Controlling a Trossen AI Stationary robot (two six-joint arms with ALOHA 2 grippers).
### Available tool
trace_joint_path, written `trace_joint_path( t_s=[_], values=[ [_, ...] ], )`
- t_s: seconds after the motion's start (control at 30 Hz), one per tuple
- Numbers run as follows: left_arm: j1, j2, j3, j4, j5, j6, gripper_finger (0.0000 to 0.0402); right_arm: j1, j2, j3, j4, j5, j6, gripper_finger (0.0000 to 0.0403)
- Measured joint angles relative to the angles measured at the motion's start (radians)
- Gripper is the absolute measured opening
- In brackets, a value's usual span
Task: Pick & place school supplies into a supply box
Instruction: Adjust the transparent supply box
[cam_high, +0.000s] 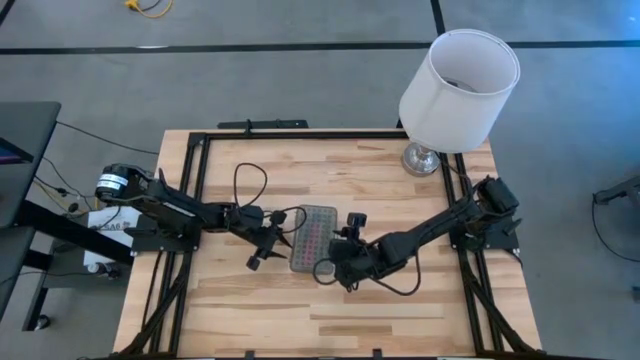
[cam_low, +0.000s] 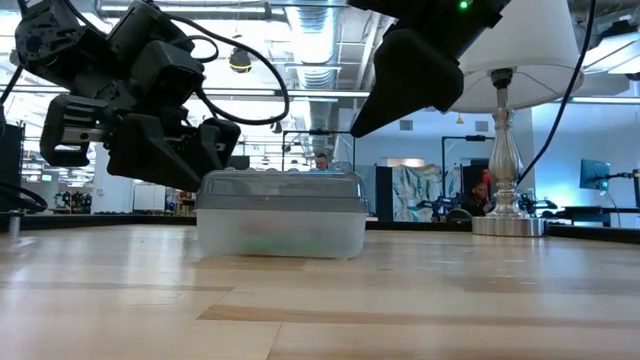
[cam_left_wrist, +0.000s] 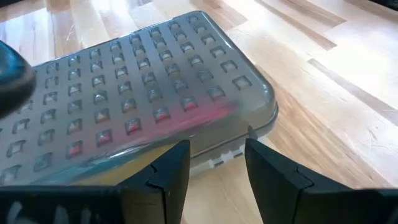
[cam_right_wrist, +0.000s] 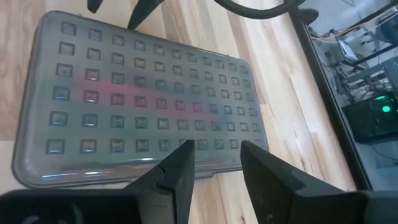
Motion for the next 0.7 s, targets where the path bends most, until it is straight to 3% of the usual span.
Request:
trace_joint_path(
  t_s=[0.7],
  values=[
    [0.000,0.005,0.000,0.047,0.025,0.032,0.0151,0.002,-0.001,0.001,0.004,-0.004,0.013,0.0127]
  ],
)
